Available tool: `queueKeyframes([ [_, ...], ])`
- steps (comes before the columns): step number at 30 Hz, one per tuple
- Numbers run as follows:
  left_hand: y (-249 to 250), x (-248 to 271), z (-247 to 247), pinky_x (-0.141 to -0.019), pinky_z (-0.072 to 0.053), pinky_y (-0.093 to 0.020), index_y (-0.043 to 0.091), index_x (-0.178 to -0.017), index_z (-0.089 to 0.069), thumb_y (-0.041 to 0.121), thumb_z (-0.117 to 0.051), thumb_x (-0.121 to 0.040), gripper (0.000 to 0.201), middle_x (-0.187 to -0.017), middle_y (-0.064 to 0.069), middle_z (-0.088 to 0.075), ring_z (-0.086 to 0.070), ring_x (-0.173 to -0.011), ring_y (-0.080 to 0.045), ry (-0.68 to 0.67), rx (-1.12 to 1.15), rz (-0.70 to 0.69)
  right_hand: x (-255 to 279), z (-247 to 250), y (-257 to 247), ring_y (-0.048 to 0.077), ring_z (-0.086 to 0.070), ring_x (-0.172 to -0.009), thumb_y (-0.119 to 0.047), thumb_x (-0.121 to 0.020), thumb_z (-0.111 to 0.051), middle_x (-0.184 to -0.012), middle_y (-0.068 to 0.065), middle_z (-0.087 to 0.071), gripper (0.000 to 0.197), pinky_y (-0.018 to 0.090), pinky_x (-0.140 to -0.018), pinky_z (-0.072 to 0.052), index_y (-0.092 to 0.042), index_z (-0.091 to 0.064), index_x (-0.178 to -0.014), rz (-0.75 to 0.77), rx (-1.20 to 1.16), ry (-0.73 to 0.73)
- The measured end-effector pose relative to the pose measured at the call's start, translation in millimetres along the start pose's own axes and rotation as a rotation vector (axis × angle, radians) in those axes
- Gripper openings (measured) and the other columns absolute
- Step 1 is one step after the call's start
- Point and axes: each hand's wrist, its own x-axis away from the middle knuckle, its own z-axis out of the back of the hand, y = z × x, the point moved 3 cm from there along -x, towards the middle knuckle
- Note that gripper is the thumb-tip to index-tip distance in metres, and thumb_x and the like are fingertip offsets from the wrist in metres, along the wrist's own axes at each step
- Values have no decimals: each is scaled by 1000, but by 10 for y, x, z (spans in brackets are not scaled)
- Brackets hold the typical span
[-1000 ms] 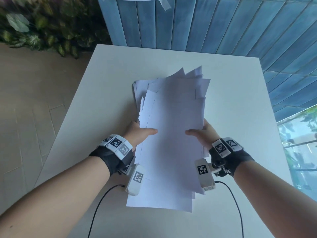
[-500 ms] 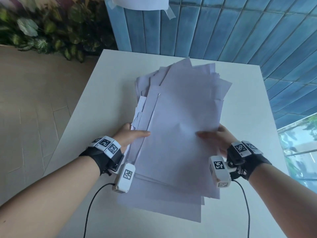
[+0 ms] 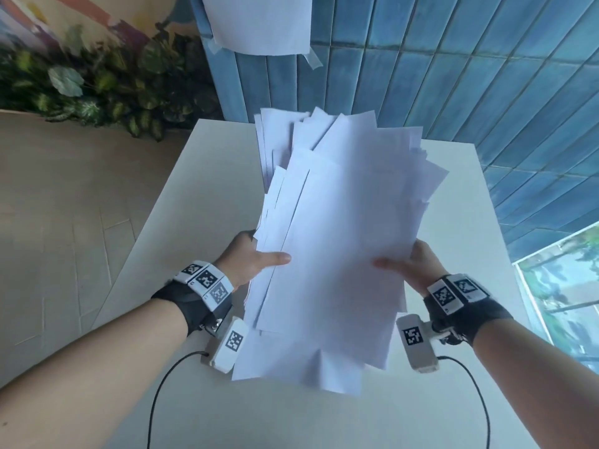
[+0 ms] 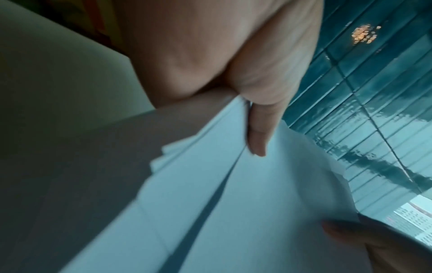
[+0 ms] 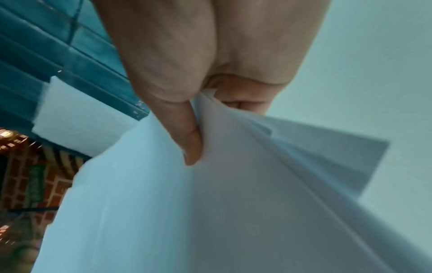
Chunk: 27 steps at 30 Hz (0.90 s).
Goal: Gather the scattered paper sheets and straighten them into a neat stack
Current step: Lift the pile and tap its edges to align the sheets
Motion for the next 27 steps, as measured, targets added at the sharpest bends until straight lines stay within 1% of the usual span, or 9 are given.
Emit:
queueKeyframes([
  [3, 283, 157, 1, -74, -46, -22, 18, -86, -62, 28, -84, -71, 29, -79, 2, -62, -57, -73, -21, 58, -4, -165, 43, 61, -166, 23, -65, -75, 1, -66, -79, -84, 11, -69, 25, 31, -72, -48, -8, -68, -87, 75, 38, 127],
  [5, 460, 226, 46, -90, -49, -29, 23, -90, -65, 25, -83, -73, 25, -94, 5, -72, -66, -92, -20, 117, 26, -235, 103, 120, -350, 22, -65, -73, -1, -67, -80, -82, 9, -69, 25, 25, -67, -50, -10, -67, -86, 142, 32, 201],
  [7, 634, 274, 104, -97, -49, -34, 21, -97, -68, 26, -83, -72, 30, -101, 6, -73, -67, -101, -18, 190, 54, -296, 174, 182, -573, 17, -62, -68, -4, -68, -80, -79, 5, -67, 22, 19, -58, -48, -11, -66, -85, 217, 29, 261],
  [13, 1060, 499, 205, -72, -48, -16, 26, -79, -70, 21, -81, -75, 13, -84, 16, -72, -68, -77, 6, 328, 157, -362, 442, 333, -1072, 25, -61, -68, -8, -70, -80, -74, 8, -66, 16, 27, -62, -48, -8, -66, -78, 383, -3, 353],
  [16, 1138, 651, 235, -73, -49, -18, 26, -78, -69, 20, -82, -75, 15, -83, 16, -72, -67, -75, 7, 387, 202, -396, 612, 384, -1173, 22, -60, -65, -9, -69, -81, -71, 5, -65, 17, 24, -57, -48, -8, -65, -78, 431, -42, 375],
  [18, 1138, 742, 242, -75, -51, -21, 27, -77, -69, 19, -83, -74, 16, -82, 15, -72, -68, -76, 6, 400, 228, -404, 719, 424, -1198, 17, -61, -64, -9, -69, -81, -70, 2, -65, 18, 15, -53, -48, -8, -65, -78, 469, -62, 383],
  [21, 1087, 898, 224, -71, -50, -16, 26, -79, -67, 17, -84, -72, 20, -83, 15, -71, -67, -72, 9, 358, 224, -401, 838, 437, -1145, 18, -62, -65, -8, -69, -81, -73, 6, -66, 19, 10, -52, -47, -5, -66, -81, 501, -59, 365],
  [23, 1026, 983, 212, -73, -49, -16, 25, -81, -67, 16, -84, -72, 22, -86, 13, -72, -68, -78, 5, 337, 202, -391, 917, 411, -1060, 16, -62, -63, -8, -69, -81, -73, 7, -66, 18, 10, -52, -47, -5, -67, -80, 499, -53, 359],
  [27, 886, 1127, 159, -75, -49, -21, 27, -79, -66, 16, -82, -74, 20, -84, 14, -71, -67, -83, -1, 369, 169, -377, 1061, 317, -864, -6, -61, -55, -5, -68, -81, -70, -2, -66, 18, 8, -54, -48, -14, -66, -72, 489, -79, 338],
])
